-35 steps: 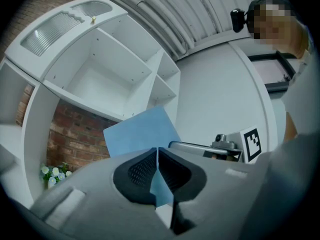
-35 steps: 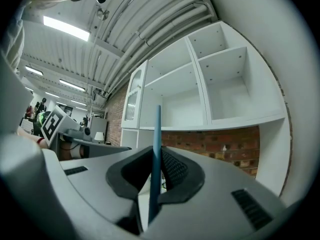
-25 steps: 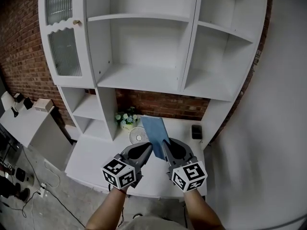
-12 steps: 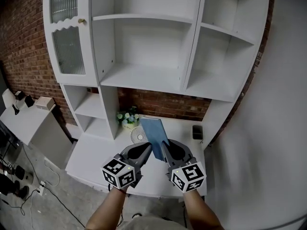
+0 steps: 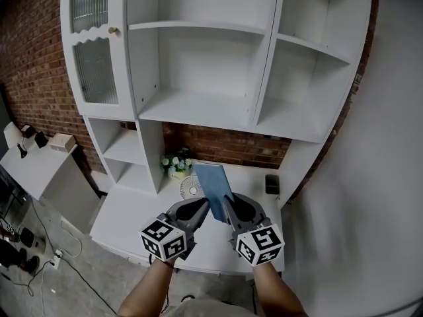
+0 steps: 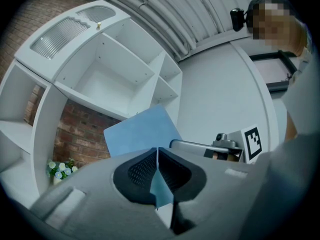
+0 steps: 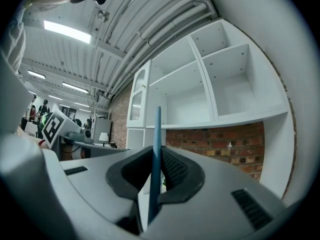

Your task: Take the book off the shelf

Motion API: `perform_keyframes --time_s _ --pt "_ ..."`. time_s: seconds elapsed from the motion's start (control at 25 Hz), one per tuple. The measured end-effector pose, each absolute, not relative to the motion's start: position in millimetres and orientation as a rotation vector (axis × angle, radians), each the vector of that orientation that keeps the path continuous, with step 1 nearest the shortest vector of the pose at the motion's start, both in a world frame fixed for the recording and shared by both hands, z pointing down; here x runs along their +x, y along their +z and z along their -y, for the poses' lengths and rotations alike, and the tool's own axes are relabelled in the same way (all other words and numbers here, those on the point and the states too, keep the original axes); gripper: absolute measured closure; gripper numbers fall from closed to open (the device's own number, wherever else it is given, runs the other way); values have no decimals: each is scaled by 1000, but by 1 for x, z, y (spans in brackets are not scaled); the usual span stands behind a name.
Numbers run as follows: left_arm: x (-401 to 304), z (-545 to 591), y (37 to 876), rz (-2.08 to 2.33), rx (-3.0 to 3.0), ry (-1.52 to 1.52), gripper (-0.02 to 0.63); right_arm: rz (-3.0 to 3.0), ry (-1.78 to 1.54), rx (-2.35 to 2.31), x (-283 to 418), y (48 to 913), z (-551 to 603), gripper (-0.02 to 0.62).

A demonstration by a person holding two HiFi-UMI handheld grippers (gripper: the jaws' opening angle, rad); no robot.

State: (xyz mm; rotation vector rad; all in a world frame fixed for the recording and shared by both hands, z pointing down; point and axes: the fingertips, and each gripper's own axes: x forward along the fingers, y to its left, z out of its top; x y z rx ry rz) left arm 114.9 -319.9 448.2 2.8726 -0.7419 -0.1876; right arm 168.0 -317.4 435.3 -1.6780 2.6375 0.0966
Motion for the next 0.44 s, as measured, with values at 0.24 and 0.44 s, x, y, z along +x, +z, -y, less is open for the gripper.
perform_keyframes --time_s 0.24,0.44 --pt "117 322 448 739 2871 -184 586 -2640 95 -1676 170 436 319 541" --pt "119 322 449 733 2872 -178 586 -2642 88 -1671 170 438 319 541"
